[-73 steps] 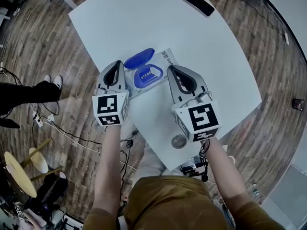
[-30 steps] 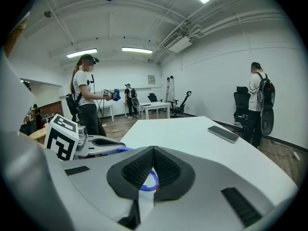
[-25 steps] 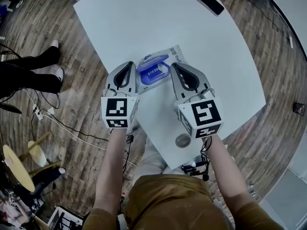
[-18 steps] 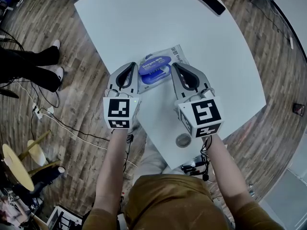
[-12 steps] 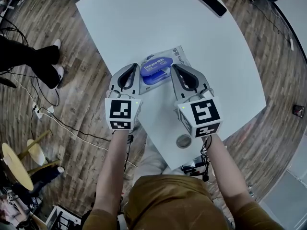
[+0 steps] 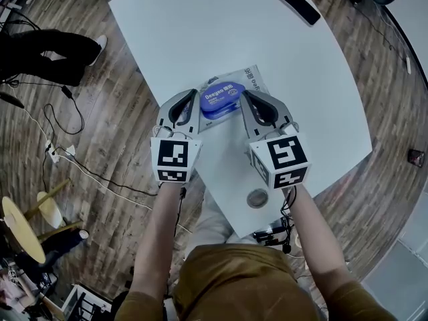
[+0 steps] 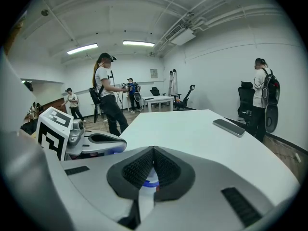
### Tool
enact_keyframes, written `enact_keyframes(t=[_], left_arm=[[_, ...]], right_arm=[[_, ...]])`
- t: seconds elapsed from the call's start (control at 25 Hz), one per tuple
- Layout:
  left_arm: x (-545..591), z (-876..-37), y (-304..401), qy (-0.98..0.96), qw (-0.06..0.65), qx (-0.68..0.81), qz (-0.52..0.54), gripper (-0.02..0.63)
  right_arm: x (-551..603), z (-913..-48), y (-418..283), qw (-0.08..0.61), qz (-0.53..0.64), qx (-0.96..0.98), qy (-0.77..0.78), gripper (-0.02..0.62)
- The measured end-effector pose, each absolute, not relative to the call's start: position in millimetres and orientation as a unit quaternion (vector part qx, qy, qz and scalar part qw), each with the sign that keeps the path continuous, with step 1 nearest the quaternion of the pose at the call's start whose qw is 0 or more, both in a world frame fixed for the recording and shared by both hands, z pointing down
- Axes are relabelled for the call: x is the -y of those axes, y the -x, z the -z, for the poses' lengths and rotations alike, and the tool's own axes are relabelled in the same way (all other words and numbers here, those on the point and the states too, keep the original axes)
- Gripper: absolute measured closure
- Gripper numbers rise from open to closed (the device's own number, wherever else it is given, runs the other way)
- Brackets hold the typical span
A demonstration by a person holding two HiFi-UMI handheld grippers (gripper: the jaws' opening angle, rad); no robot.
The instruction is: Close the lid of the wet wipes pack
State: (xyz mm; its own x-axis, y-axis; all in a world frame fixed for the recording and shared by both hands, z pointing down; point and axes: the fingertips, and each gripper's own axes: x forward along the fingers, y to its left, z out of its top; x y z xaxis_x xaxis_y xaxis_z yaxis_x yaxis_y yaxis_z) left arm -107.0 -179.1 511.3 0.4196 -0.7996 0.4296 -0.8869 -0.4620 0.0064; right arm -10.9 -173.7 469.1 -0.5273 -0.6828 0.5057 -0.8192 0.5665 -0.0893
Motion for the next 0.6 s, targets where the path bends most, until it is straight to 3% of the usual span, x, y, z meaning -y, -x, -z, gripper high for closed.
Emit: enact_keyframes(t=[0.6], left_arm=[[176.2,-511.8,101.7,-0.838,0.111,0.498,-0.193,0.601]], right_arm=[[171.9,-482.6,14.7,0.229,-0.164,0.862,-0.422,0.592]])
